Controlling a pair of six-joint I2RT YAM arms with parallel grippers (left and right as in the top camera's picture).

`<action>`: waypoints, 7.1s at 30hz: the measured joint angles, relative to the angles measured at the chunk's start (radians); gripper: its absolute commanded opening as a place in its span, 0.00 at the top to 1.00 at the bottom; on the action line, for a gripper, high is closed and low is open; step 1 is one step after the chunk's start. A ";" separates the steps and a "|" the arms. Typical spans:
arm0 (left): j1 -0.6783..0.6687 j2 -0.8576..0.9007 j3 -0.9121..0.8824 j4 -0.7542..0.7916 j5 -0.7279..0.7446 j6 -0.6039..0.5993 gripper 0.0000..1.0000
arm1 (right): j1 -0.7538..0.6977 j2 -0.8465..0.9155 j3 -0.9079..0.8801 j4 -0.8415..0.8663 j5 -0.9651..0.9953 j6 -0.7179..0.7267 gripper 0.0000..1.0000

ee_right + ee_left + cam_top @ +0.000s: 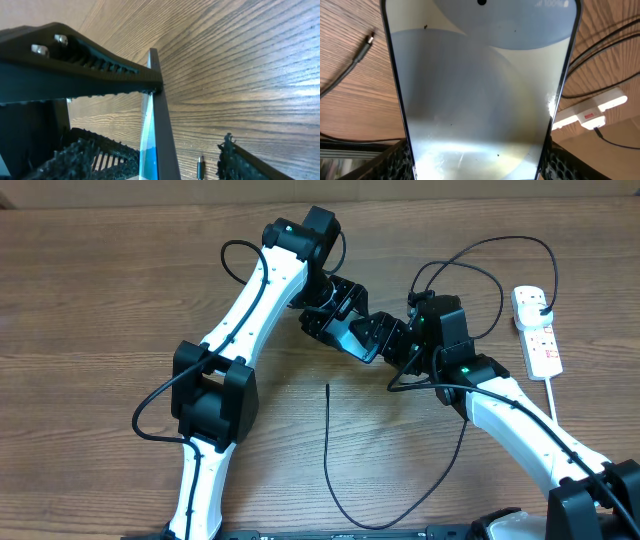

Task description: Plug charger to phone and switch on socket

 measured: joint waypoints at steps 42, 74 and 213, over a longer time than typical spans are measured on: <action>-0.050 0.000 0.000 0.040 0.008 -0.038 0.96 | 0.000 0.000 0.000 -0.005 0.026 -0.002 0.79; -0.050 0.000 0.004 0.044 0.006 -0.035 0.00 | -0.002 0.003 0.000 -0.019 0.051 0.037 0.96; 0.068 -0.153 0.085 0.227 -0.134 0.032 0.11 | -0.050 0.013 0.000 0.538 -0.151 1.207 0.96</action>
